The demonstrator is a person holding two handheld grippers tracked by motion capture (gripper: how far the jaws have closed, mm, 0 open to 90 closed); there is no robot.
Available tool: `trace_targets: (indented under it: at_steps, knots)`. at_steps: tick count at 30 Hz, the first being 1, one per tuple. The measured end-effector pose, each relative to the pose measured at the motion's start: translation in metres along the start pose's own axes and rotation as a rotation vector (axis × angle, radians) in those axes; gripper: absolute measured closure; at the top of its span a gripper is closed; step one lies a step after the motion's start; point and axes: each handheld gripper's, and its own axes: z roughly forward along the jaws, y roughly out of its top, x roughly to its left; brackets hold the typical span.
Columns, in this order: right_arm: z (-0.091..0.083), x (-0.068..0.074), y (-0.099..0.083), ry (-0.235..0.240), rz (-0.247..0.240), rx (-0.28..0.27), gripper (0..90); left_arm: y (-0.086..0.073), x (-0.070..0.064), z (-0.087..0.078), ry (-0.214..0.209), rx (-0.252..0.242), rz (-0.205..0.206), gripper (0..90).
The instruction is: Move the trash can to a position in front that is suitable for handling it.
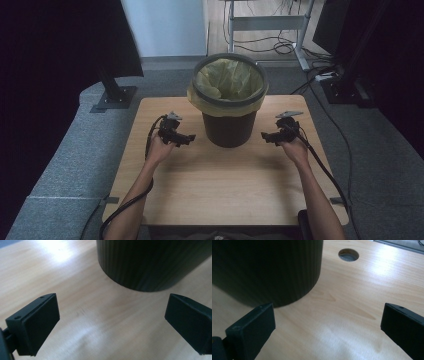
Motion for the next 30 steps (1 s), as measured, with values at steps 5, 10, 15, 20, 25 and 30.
trace_targets:
  at_steps: [5,10,15,20,25,30]
  knots:
    - [0.010,-0.009,0.011,-0.004,0.003,-0.009,0.0,0.014,0.008,0.006,-0.001,-0.018,-0.008,0.0]
    - [0.021,-0.014,0.022,0.003,0.020,-0.014,0.0,0.029,0.015,0.015,0.001,-0.022,-0.018,0.0]
    - [0.028,-0.019,0.033,-0.004,0.017,-0.019,0.0,0.044,0.022,0.023,0.015,-0.029,-0.024,0.0]
    - [0.034,-0.025,0.045,-0.020,0.018,-0.018,0.0,0.055,0.027,0.032,0.026,-0.041,-0.040,0.0]
    - [0.043,-0.028,0.053,-0.025,0.010,-0.011,0.0,0.061,0.034,0.039,0.032,-0.056,-0.054,0.0]
    - [0.053,-0.031,0.059,-0.029,0.019,0.001,0.0,0.066,0.041,0.046,0.038,-0.060,-0.077,0.0]
